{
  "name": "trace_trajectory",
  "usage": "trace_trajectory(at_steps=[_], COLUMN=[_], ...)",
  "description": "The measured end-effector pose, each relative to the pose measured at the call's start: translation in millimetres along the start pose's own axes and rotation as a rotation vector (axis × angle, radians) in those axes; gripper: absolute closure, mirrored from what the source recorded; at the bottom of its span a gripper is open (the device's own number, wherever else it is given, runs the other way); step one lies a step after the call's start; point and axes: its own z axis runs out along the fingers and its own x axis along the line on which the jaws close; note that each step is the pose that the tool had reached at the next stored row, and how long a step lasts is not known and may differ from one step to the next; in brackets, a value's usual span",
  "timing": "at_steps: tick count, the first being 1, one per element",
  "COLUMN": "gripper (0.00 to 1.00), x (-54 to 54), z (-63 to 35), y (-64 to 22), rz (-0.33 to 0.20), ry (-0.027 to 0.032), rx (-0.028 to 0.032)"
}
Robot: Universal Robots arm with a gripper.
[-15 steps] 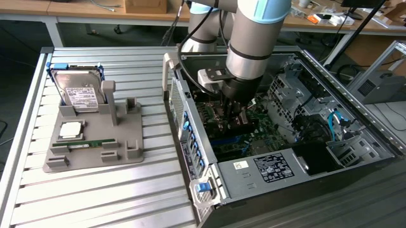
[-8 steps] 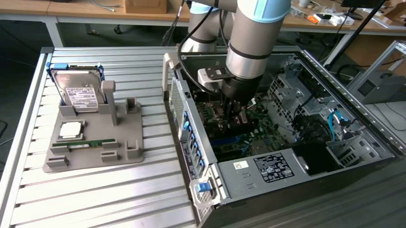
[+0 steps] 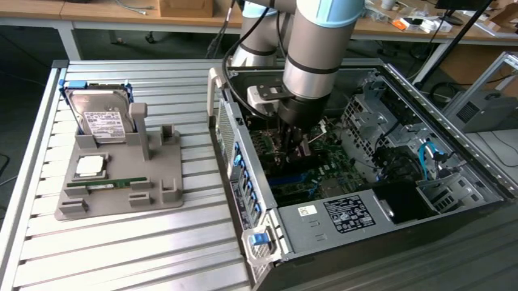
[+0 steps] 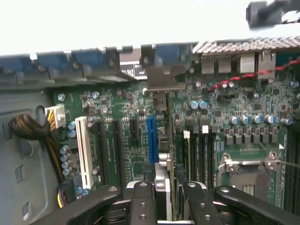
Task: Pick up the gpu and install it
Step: 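Insert the gpu into the slot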
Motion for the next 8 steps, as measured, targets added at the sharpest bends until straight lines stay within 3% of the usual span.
trace_trajectory(at_steps=[8], gripper=[0.73], x=[11.0], z=[0.5], y=[2.0], rz=[0.000], ry=[-0.0003], rx=[0.0007])
